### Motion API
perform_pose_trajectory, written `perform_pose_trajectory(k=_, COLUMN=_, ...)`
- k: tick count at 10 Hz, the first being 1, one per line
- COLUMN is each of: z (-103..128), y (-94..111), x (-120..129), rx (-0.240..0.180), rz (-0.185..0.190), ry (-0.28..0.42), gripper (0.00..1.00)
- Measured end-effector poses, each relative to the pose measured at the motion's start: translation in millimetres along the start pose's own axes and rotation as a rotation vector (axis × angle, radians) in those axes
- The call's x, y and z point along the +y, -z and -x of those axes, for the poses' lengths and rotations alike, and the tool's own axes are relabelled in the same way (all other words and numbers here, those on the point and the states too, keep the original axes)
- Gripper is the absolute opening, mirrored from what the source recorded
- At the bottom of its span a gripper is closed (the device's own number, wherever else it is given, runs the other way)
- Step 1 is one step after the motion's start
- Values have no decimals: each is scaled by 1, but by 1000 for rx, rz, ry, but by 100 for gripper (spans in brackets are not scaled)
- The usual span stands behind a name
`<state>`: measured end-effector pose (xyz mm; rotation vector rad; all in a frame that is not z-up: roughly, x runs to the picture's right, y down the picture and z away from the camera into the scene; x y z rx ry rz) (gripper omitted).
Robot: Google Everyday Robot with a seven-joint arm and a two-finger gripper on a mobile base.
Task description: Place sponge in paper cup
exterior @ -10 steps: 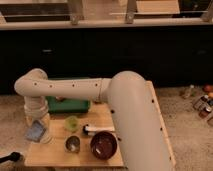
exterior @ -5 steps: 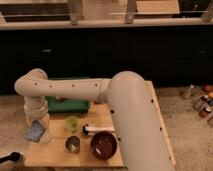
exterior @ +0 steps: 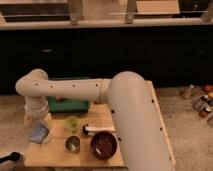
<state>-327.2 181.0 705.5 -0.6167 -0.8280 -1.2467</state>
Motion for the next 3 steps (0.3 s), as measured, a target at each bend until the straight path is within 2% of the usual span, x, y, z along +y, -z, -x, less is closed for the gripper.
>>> perform_pose_trajectory(k=3, z=-3, y=2, x=4, rx=9, rz=-1, ry=-11, gripper=80)
